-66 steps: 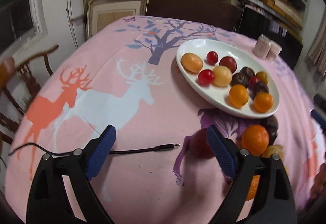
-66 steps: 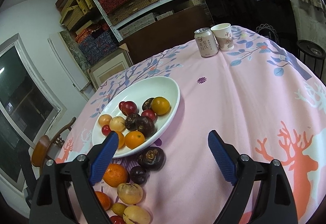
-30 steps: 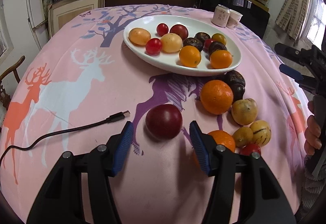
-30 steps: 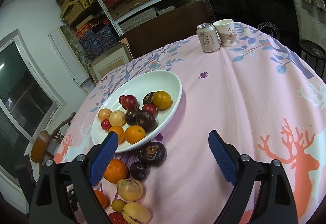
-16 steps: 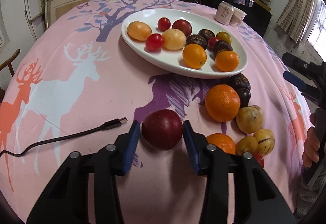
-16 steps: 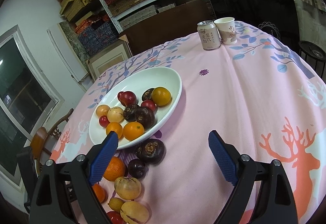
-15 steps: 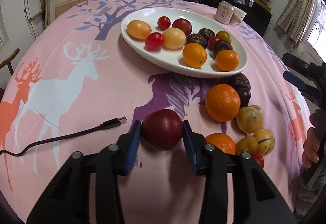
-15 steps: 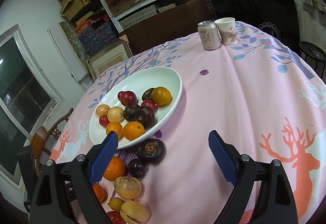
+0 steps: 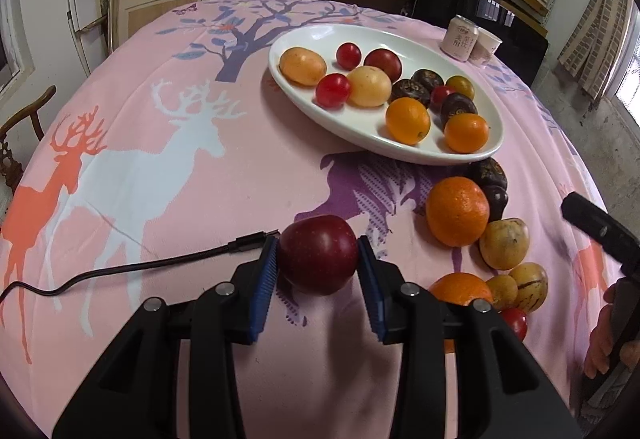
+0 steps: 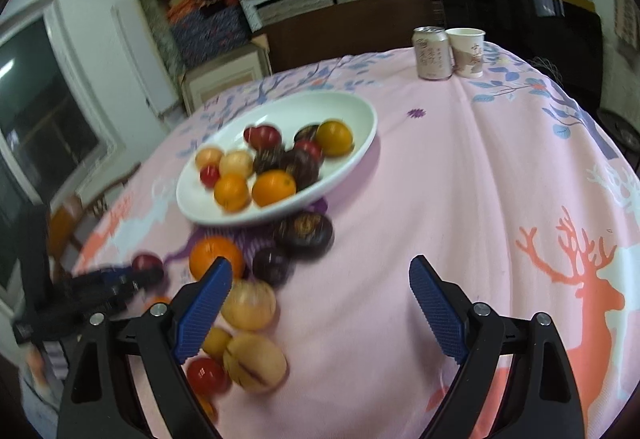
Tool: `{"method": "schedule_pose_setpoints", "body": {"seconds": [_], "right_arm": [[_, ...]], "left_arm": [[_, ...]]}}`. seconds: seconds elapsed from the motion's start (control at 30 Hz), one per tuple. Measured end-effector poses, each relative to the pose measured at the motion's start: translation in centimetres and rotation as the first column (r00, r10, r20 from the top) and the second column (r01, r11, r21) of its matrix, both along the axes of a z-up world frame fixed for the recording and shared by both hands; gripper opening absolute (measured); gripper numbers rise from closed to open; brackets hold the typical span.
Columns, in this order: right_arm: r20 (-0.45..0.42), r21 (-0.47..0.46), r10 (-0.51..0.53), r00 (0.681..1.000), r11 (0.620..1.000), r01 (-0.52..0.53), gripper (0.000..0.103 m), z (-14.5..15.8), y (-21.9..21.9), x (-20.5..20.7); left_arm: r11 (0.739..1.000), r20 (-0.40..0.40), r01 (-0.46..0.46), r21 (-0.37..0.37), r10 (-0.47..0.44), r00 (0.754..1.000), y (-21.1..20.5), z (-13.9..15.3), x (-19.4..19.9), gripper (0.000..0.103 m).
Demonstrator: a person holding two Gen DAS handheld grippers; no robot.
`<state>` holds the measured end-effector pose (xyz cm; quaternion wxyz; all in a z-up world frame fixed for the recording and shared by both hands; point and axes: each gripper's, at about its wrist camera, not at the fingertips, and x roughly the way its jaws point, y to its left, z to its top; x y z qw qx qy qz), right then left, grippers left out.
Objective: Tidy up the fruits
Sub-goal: 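Grasp a pale yellow pear-like fruit with the right tool while the left tool holds the apple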
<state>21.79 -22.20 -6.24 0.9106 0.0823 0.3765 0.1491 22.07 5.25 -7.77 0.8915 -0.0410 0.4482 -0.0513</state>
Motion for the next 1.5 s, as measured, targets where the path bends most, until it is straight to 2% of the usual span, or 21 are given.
{"method": "schedule_pose_setpoints", "body": {"seconds": [0.2, 0.37, 0.5, 0.6, 0.67, 0.73, 0.83, 0.9, 1.03, 1.13, 1.2, 1.3, 1.37, 1.5], "right_arm": [[-0.032, -0.058, 0.054, 0.998, 0.997, -0.056, 0.091, -0.9, 1.6, 0.1], [-0.017, -0.145, 0.121, 0.993, 0.982, -0.122, 0.091, -1.0, 4.3, -0.2], [-0.058, -0.183, 0.117, 0.991, 0.975, -0.126, 0.091, -1.8, 4.9, 0.4], [-0.083, -0.164, 0.117, 0.990, 0.978, -0.129, 0.092, -2.0, 4.4, 0.7], [-0.048, -0.159, 0.056, 0.997, 0.985, -0.063, 0.094, -1.5, 2.8, 0.6], [-0.021, -0.129, -0.065, 0.998, 0.990, 0.062, 0.094, -0.9, 0.2, 0.6], [-0.021, -0.029, -0.099, 0.995, 0.995, 0.099, 0.094, -0.4, -2.1, 0.6], [-0.007, -0.014, -0.120, 0.993, 0.993, 0.120, 0.094, -0.2, -2.7, 0.5], [-0.023, -0.050, -0.085, 0.996, 0.995, 0.084, 0.094, -0.8, -1.8, 0.4], [0.005, -0.076, -0.058, 0.998, 0.995, 0.058, 0.094, -0.6, -0.8, -0.3], [0.037, -0.094, -0.061, 0.997, 0.993, 0.065, 0.094, -0.3, -1.0, -1.5], [0.031, -0.100, -0.078, 0.996, 0.992, 0.081, 0.094, -0.8, -2.0, -2.8], [0.023, -0.120, -0.086, 0.996, 0.989, 0.088, 0.091, -1.2, -2.4, -3.5], [0.009, -0.129, -0.058, 0.998, 0.990, 0.059, 0.080, -1.6, -2.1, -3.6]], "left_arm": [[1.000, -0.002, 0.003, -0.002, -0.003, 1.000, -0.1, 0.0, -0.1, 0.039], [1.000, 0.004, 0.009, -0.002, -0.009, 1.000, -0.3, 0.1, -0.2, 0.039], [1.000, -0.002, 0.013, 0.005, -0.013, 1.000, -0.5, -0.1, -0.2, 0.039], [1.000, -0.002, 0.009, 0.005, -0.009, 1.000, -0.4, -0.1, -0.1, 0.039], [1.000, -0.002, 0.005, 0.006, -0.005, 1.000, -0.4, -0.1, -0.1, 0.039], [1.000, -0.003, 0.004, 0.005, -0.004, 1.000, -0.4, -0.1, -0.1, 0.039], [1.000, -0.005, 0.012, 0.008, -0.012, 1.000, -0.6, -0.2, -0.1, 0.039], [1.000, -0.004, 0.013, 0.010, -0.013, 1.000, -0.5, -0.1, -0.1, 0.039], [1.000, -0.005, 0.012, 0.009, -0.012, 1.000, -0.5, -0.2, -0.1, 0.039], [1.000, -0.006, 0.014, 0.007, -0.014, 1.000, -0.5, -0.1, -0.2, 0.039], [1.000, -0.006, 0.015, 0.006, -0.015, 1.000, -0.5, -0.2, -0.2, 0.039], [1.000, -0.005, 0.017, 0.007, -0.017, 1.000, -0.5, -0.1, -0.2, 0.039], [1.000, -0.003, 0.019, 0.008, -0.019, 1.000, -0.6, -0.1, -0.3, 0.039], [1.000, -0.007, 0.019, 0.009, -0.019, 1.000, -0.6, -0.1, -0.3, 0.039]]}}
